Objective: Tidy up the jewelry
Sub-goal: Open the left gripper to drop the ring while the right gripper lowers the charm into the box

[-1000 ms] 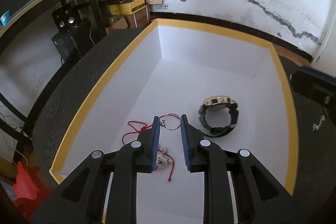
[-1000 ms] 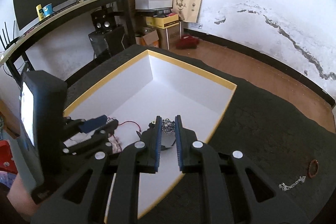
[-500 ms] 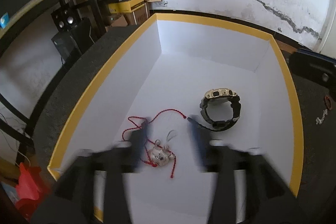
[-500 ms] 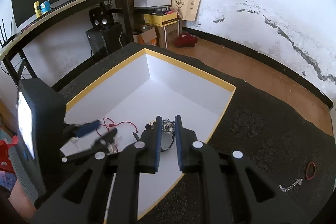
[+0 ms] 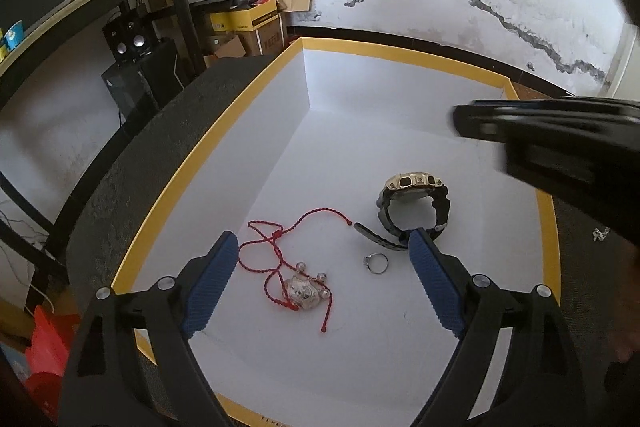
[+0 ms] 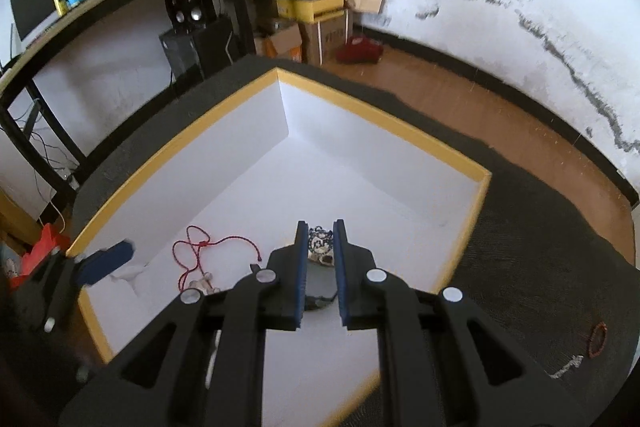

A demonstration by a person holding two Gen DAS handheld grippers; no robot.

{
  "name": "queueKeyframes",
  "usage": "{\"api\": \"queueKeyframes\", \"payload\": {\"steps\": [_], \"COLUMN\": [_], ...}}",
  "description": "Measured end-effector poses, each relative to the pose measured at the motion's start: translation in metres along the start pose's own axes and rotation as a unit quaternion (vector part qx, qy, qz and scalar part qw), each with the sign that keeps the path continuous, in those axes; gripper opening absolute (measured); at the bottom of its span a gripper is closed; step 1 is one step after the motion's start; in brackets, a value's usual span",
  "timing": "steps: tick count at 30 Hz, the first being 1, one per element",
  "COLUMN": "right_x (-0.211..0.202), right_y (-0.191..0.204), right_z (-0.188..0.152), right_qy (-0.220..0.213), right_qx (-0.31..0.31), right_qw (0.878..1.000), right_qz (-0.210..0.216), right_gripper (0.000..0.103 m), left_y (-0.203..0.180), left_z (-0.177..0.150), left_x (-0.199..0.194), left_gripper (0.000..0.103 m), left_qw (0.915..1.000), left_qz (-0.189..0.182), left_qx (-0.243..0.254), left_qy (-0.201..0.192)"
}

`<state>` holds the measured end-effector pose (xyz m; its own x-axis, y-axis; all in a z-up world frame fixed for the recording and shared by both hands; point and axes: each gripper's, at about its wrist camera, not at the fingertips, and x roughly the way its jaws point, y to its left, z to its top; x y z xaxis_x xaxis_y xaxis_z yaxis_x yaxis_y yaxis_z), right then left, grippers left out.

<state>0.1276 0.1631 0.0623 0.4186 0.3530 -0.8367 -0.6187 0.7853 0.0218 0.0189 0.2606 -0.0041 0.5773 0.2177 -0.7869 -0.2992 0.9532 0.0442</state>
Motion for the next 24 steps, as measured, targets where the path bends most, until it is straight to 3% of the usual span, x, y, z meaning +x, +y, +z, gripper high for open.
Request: {"api": "queueKeyframes", "payload": {"steps": [9,17,18,19,20,21,24], "right_x": [0.059,0.063,0.063,0.062,0.059,0.056,0.044], "right_y": [0.011,0.015,0.015,0.015,0.014,0.012,0.011], "right_z": [0.013,0.016,0.016,0.016,0.017,0.017,0.020], "right_qy": [0.073,0.072,0.072,0.070,0.062,0.053,0.036], "right_qx": [-0.013,-0.011,-0.012,-0.010,-0.006,0.000,0.004], "right_qw": [0.997,0.997,0.997,0.997,0.998,0.999,0.999], "right_qz": [-0.017,-0.017,-0.016,-0.015,-0.013,-0.003,0.012], "right_gripper": [0.013,0.013,0.019,0.045,0.062,0.086,0.095], "left_y": [0.006,0.010,0.009,0.009,0.009,0.008,0.008], "left_z": [0.000,0.001,0.001,0.001,0.001,0.001,0.001], "left_x": [-0.002,-0.004,-0.005,-0.005,-0.005,-0.006,-0.008], "left_gripper": [0.085,0.085,0.085,0.085,0.085,0.085,0.085], "left_qw": [0.9999,0.9998,0.9998,0.9998,0.9998,0.9998,0.9998], "left_qz": [-0.006,-0.012,-0.012,-0.013,-0.013,-0.013,-0.014], "left_qx": [-0.010,-0.018,-0.018,-0.017,-0.017,-0.018,-0.017], "left_qy": [0.002,0.002,0.001,0.000,0.000,0.000,-0.002]}}
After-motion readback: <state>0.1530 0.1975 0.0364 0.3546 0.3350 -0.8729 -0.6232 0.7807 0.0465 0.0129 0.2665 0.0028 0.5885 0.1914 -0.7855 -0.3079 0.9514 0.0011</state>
